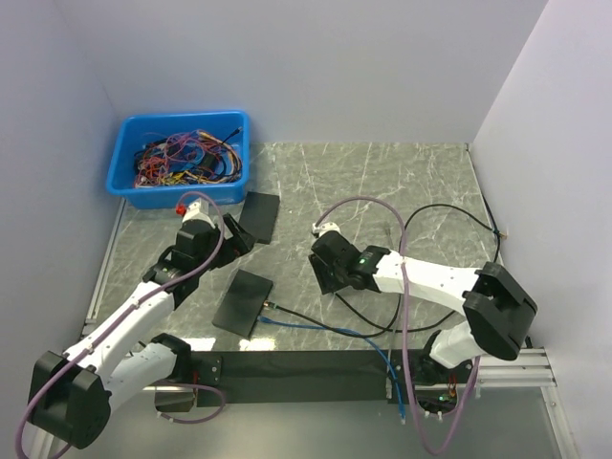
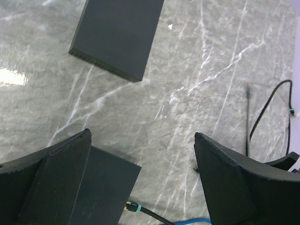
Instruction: Insert the plug into the switch port
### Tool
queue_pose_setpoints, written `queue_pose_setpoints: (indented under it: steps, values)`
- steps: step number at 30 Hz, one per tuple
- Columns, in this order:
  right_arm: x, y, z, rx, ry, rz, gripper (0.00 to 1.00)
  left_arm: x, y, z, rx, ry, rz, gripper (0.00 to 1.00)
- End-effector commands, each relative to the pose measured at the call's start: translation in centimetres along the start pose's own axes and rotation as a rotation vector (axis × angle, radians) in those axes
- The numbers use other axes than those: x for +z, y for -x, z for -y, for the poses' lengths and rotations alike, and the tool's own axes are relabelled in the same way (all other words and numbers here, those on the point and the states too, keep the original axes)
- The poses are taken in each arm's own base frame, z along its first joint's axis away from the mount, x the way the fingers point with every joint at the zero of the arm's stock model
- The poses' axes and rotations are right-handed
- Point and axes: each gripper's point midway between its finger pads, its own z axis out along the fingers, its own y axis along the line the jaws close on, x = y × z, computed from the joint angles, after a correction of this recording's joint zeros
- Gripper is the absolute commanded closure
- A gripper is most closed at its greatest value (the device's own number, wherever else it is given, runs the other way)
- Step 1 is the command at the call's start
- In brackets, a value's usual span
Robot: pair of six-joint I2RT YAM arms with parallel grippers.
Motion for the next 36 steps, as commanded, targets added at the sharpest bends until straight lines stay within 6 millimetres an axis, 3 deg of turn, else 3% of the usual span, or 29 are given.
queue_pose_setpoints:
  steps: [1,9,12,13,16,18,21,24,29,32,33,35,36]
  values:
    - [0.4,-1.5,-0.1,0.017,-0.002,-0.062,0.44,0.1,0.2,0.4,0.014,-0.037,0.008,0.03]
    - [2.2,-4.9,0.2,0.016,-0.023,-0.180,0.51,-0.1,0.3,-0.3,0.012,-0.030,0.017,0.03]
    - [2.5,-5.4,0.4,0.013,-0.030,-0.191,0.62,0.0,0.2,-0.6,0.008,-0.025,0.018,0.03]
    - [2.7,-5.6,0.5,0.011,-0.034,-0.199,0.73,0.0,0.2,-0.6,0.008,-0.025,0.018,0.03]
    - [2.9,-5.6,0.6,0.009,-0.037,-0.190,0.92,-0.1,0.3,-0.6,0.012,-0.025,0.020,0.04]
    - [2.8,-5.2,0.5,0.005,-0.031,-0.167,0.96,-0.1,0.3,-0.3,0.015,-0.039,0.013,0.04]
    - [2.3,-3.2,0.0,-0.011,0.003,-0.088,0.98,-0.3,0.2,0.8,0.016,-0.096,0.006,0.05]
    - [0.8,0.3,-2.3,-0.040,0.133,0.042,1.00,-0.9,0.6,2.9,0.006,-0.207,0.024,0.07]
    - [-5.4,7.8,-7.6,-0.083,0.461,0.334,1.00,-3.0,1.9,8.2,0.028,-0.492,0.066,0.12]
    - [-8.6,10.1,-10.0,-0.155,0.624,0.433,1.00,-4.1,1.4,10.1,0.048,-0.620,0.037,0.23]
    - [-9.7,9.9,-11.1,-0.189,0.715,0.432,1.00,-4.9,2.1,11.4,0.064,-0.694,0.074,0.24]
    - [-11.2,10.9,-12.1,-0.205,0.802,0.477,1.00,-5.8,1.2,12.0,0.062,-0.773,0.047,0.30]
    - [-11.9,11.0,-12.4,-0.213,0.863,0.477,1.00,-6.9,1.8,13.1,0.069,-0.846,0.079,0.32]
